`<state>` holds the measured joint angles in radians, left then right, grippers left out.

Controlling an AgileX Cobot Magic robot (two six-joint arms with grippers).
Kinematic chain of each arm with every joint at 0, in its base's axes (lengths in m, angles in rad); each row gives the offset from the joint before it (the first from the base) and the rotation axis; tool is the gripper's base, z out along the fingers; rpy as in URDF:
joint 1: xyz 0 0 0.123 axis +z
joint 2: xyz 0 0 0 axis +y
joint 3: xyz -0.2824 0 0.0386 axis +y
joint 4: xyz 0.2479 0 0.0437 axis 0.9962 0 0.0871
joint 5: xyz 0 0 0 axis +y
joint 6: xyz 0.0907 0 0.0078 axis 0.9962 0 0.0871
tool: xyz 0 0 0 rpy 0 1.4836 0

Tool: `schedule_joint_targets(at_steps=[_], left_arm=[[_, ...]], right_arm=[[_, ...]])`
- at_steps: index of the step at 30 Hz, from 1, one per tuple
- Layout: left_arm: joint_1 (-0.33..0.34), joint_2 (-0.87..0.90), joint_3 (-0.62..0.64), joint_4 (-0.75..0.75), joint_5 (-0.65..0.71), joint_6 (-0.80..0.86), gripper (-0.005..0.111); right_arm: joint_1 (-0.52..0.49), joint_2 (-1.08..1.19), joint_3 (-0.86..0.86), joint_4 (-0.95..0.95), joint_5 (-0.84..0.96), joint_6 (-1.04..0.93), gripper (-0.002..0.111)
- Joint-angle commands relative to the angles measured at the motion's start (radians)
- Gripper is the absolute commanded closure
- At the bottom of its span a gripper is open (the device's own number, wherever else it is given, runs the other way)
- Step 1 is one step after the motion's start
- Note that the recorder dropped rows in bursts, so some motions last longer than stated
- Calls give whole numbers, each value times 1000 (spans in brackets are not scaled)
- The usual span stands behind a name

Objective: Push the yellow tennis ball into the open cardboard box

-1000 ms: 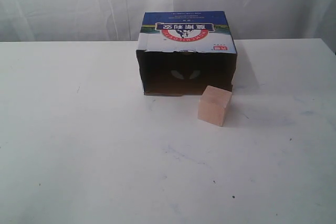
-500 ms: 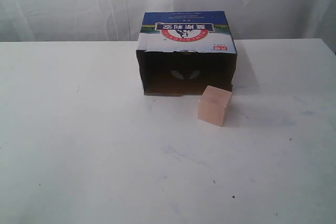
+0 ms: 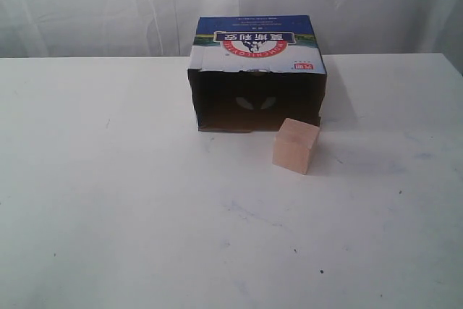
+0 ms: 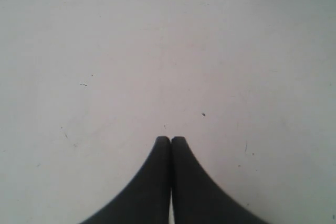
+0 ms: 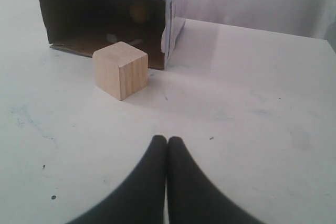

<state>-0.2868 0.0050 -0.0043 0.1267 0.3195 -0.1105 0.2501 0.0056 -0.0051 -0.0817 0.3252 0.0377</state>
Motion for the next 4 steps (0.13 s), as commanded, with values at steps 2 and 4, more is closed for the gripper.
schedule_joint_targets(at_steps=[2, 4], left_arm=[[-5, -5, 4, 2, 17, 2, 107], [-5, -5, 4, 2, 17, 2, 107]], right_arm=[[-2, -6, 5, 0, -8, -9, 108], [-2, -6, 5, 0, -8, -9, 108]])
